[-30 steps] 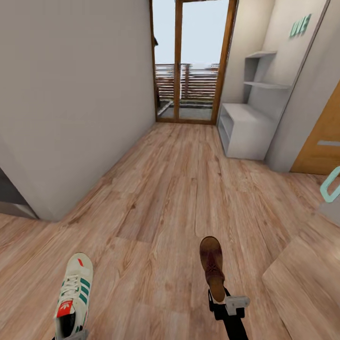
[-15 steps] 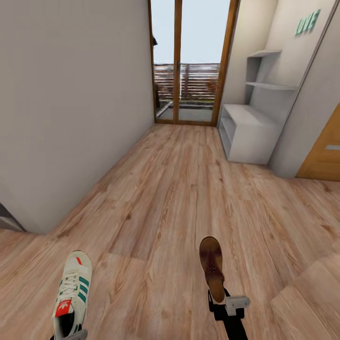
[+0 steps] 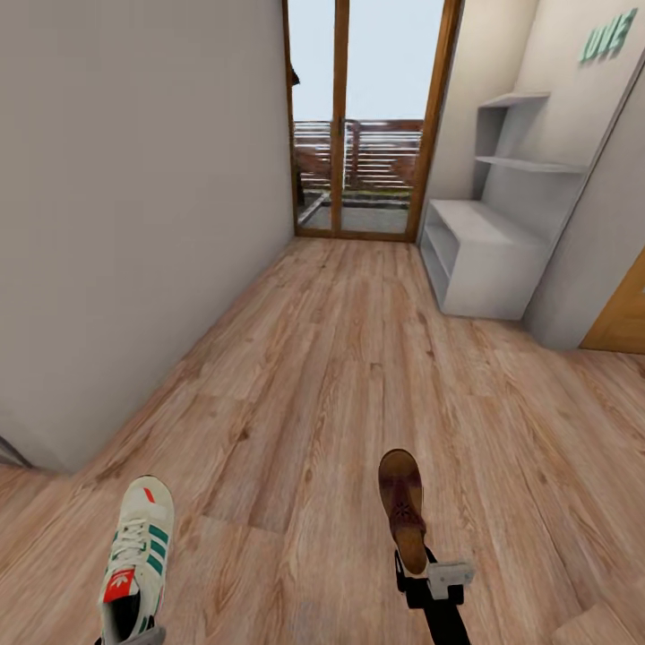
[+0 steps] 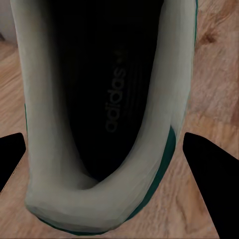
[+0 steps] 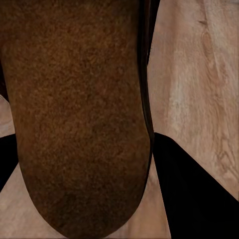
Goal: Pick up the two gym shoes and the two sandals from the corridor floor and place them onto the hallstand (shoe rack) in the corridor, making sure they are on the rack and not on the floor. Arrange them so the two gym shoes are next to each other and the two sandals are next to each other.
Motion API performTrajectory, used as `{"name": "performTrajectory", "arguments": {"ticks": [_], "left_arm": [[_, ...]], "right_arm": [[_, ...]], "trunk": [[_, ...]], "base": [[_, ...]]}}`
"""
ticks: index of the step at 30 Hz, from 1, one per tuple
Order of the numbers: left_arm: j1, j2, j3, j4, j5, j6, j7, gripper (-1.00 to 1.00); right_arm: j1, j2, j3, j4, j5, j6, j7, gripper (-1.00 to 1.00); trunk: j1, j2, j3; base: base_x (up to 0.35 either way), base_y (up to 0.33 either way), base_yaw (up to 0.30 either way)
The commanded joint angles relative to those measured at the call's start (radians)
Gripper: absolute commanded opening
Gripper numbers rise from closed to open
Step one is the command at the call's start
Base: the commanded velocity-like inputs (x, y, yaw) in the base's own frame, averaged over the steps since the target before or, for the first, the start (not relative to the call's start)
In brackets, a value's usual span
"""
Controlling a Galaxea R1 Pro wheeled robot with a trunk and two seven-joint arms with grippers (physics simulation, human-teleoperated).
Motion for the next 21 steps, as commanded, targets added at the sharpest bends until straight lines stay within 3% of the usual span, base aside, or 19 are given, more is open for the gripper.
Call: {"name": "performTrajectory", "arguments": {"ticks": [1, 21], "left_arm": [[-0.001, -0.001, 0.003, 0.0, -0.005, -0.003, 0.003, -1.0], [0.001, 0.0, 0.006, 0.0, -0.005, -0.003, 0.003, -1.0]], "right_arm": [[-0.001, 0.001, -0.005, 0.0, 0.009, -0.003, -0.004, -1.0], [-0.001, 0.001, -0.005, 0.014, 0.009, -0.003, -0.004, -1.0]], "trunk": [[0.0, 0.0, -0.001], [0.0, 0.0, 0.0]], "base": [[0.311, 0.155, 0.0], [0.31, 0.157, -0.01]]}}
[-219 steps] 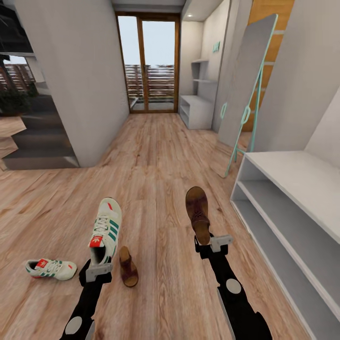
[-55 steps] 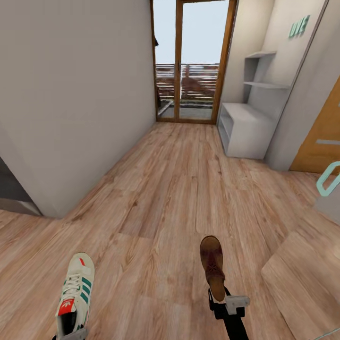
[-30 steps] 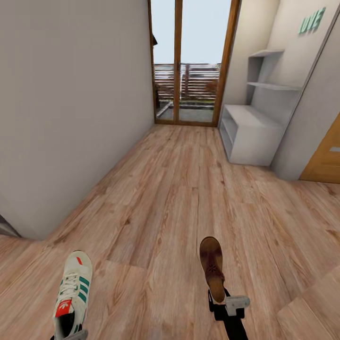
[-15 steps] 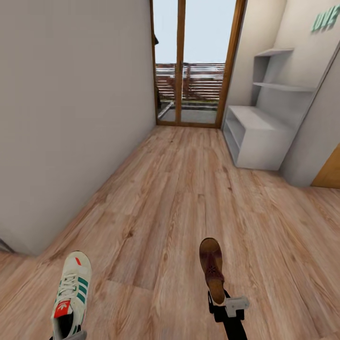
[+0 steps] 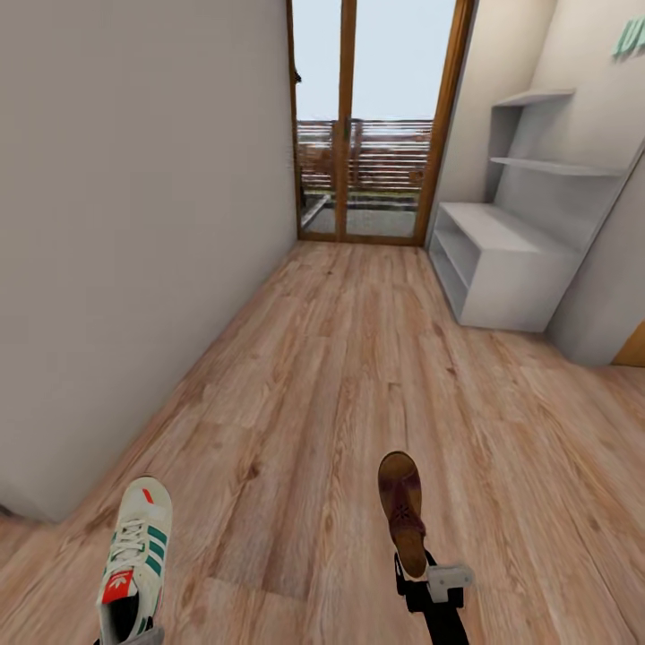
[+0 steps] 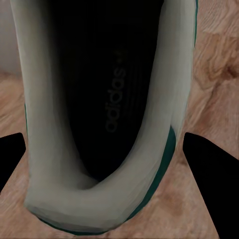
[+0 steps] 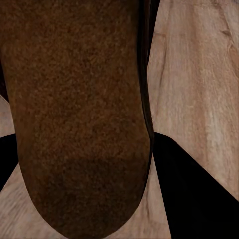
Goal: Pick up the two gym shoes and the two sandals from the corridor floor and place them onto the hallstand (shoe rack) in the corridor, making sure they are on the rack and not on the floor. Arrange them so the two gym shoes are next to each other and the two sandals are next to each other.
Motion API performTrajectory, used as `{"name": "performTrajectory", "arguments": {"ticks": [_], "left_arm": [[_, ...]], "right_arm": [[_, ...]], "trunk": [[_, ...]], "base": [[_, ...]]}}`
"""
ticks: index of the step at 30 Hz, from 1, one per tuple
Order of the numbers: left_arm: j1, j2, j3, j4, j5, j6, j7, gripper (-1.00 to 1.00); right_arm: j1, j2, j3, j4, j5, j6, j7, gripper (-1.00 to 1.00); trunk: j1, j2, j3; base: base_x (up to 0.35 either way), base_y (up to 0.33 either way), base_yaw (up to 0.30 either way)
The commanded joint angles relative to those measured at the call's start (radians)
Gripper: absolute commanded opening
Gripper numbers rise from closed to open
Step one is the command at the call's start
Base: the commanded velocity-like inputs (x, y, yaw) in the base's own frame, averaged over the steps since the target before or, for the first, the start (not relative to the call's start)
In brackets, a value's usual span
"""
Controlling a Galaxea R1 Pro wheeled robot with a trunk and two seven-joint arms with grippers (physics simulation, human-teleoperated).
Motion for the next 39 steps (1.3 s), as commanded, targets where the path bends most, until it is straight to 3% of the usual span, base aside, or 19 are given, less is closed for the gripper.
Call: {"name": "performTrajectory", "arguments": {"ticks": [1, 12, 39], "left_arm": [[-0.001, -0.001, 0.002, 0.0, -0.005, -0.002, 0.003, -1.0], [0.0, -0.001, 0.002, -0.015, -0.004, -0.003, 0.003, -1.0], [0.002, -0.002, 0.0, -0.038, -0.005, 0.001, 0.002, -1.0]], "right_arm": [[-0.001, 0.001, -0.005, 0.0, 0.009, -0.003, -0.004, -1.0], [-0.001, 0.001, -0.005, 0.001, 0.007, -0.003, -0.004, -1.0], [-0.001, 0.005, -0.004, 0.002, 0.008, -0.003, -0.004, -1.0]], "trunk": [[0.0, 0.0, -0.001], [0.0, 0.0, -0.001], [0.0, 0.0, 0.0]], "base": [[0.31, 0.157, -0.007], [0.313, 0.128, -0.001], [0.334, 0.004, -0.004]]}}
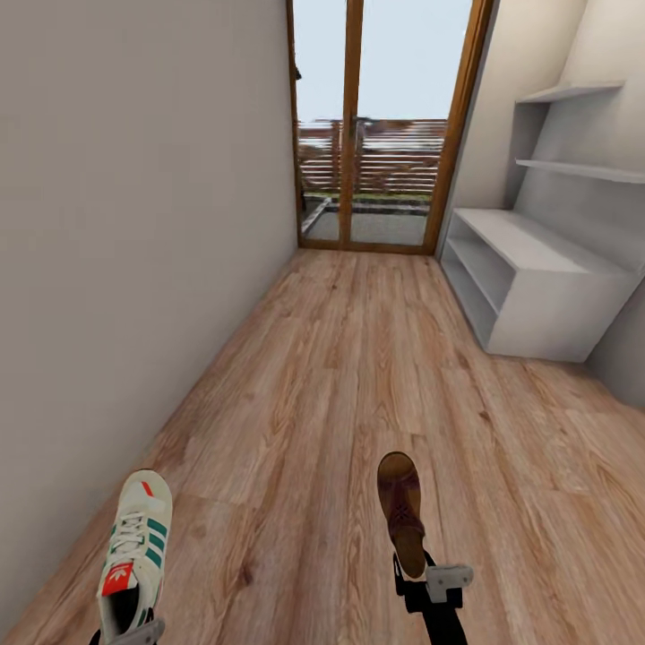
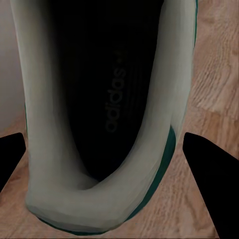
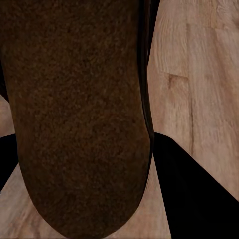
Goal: Pick up the two gym shoes and the two sandals from the corridor floor and place them onto the hallstand (shoe rack) in the corridor, making sure they are on the rack and not on the floor. Arrange them so the two gym shoes are next to each other and the two sandals are next to each other.
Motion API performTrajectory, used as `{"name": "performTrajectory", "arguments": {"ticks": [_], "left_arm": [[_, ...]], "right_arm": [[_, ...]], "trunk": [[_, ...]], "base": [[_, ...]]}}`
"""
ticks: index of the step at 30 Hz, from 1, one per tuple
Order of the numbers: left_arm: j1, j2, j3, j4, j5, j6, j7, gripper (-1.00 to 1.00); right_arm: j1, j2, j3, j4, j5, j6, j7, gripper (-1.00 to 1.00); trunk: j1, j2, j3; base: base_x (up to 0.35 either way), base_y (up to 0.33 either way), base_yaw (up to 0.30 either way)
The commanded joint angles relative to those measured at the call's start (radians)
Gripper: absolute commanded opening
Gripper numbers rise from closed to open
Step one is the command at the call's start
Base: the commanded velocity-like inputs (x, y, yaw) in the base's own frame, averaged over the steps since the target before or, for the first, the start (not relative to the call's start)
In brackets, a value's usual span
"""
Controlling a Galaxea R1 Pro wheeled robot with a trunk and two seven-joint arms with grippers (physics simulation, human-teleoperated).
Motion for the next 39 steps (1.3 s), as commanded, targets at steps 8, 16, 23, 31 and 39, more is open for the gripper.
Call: {"name": "performTrajectory", "arguments": {"ticks": [8, 16, 23, 31, 39], "left_arm": [[-0.001, -0.001, 0.002, -0.002, -0.005, -0.002, 0.003, -1.0], [-0.001, -0.001, 0.002, -0.003, -0.005, -0.003, 0.003, -1.0], [-0.001, -0.001, 0.002, -0.006, -0.005, -0.004, 0.003, -1.0], [-0.001, -0.001, 0.002, -0.006, -0.005, -0.004, 0.003, -1.0], [-0.001, -0.001, 0.002, -0.006, -0.005, -0.003, 0.003, -1.0]], "right_arm": [[-0.001, 0.001, -0.006, 0.0, 0.008, -0.003, -0.004, -1.0], [-0.001, 0.0, -0.006, -0.001, 0.008, -0.003, -0.004, -1.0], [-0.001, 0.0, -0.006, -0.001, 0.008, -0.003, -0.004, -1.0], [-0.001, 0.0, -0.006, -0.001, 0.007, -0.003, -0.004, -1.0], [-0.001, 0.001, -0.006, -0.001, 0.008, -0.003, -0.004, -1.0]], "trunk": [[0.0, 0.0, -0.001], [0.0, 0.0, -0.001], [0.0, 0.0, 0.001], [0.0, 0.0, 0.008], [0.0, 0.0, 0.009]], "base": [[0.337, 0.0, 0.0], [0.338, 0.0, 0.0], [0.338, 0.0, -0.039], [0.338, 0.0, -0.205], [0.338, 0.0, -0.064]]}}
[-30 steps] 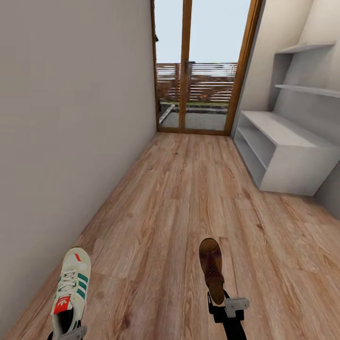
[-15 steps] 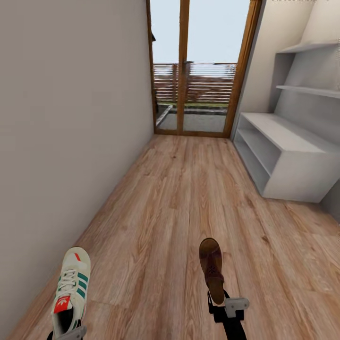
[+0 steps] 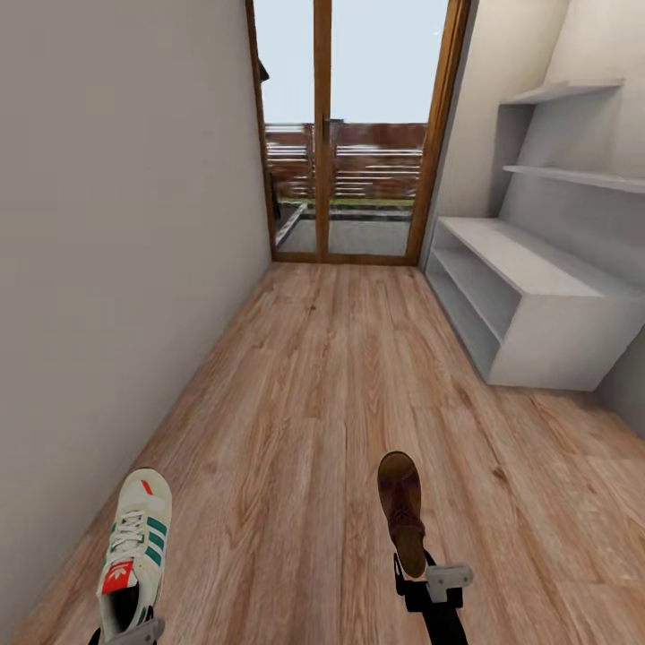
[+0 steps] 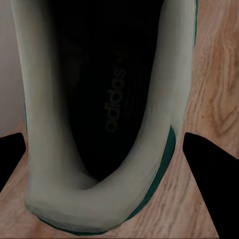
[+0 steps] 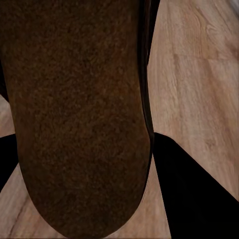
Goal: Pick up the two gym shoes and the two sandals from the corridor floor and place them onto the hallstand (shoe rack) in the corridor, making sure they are on the rack and not on the floor. Arrange them so the two gym shoes are next to each other and the two sandals are next to each other.
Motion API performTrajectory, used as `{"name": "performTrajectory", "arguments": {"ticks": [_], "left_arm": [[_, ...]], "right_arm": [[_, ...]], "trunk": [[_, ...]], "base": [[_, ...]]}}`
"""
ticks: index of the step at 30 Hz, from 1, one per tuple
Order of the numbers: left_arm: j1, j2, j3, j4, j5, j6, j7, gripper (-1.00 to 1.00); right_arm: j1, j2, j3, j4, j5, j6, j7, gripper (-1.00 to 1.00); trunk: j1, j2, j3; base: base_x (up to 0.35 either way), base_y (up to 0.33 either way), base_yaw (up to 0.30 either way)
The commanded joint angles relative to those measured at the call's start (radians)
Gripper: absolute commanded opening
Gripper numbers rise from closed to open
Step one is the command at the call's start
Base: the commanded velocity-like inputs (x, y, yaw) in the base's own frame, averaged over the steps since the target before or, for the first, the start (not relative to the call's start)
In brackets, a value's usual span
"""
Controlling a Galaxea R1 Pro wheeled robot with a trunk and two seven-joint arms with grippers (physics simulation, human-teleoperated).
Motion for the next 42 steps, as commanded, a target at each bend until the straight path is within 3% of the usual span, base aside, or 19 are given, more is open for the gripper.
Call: {"name": "performTrajectory", "arguments": {"ticks": [1, 42], "left_arm": [[-0.001, -0.001, 0.002, 0.0, -0.005, -0.002, 0.003, -1.0], [-0.001, 0.0, 0.004, 0.0, -0.005, -0.002, 0.003, -1.0]], "right_arm": [[-0.001, 0.001, -0.005, 0.001, 0.009, -0.003, -0.004, -1.0], [-0.001, 0.002, -0.005, 0.002, 0.009, -0.003, -0.004, -1.0]], "trunk": [[0.0, 0.0, -0.001], [0.0, 0.0, -0.001]], "base": [[0.338, 0.0, -0.006], [0.338, 0.0, -0.004]]}}
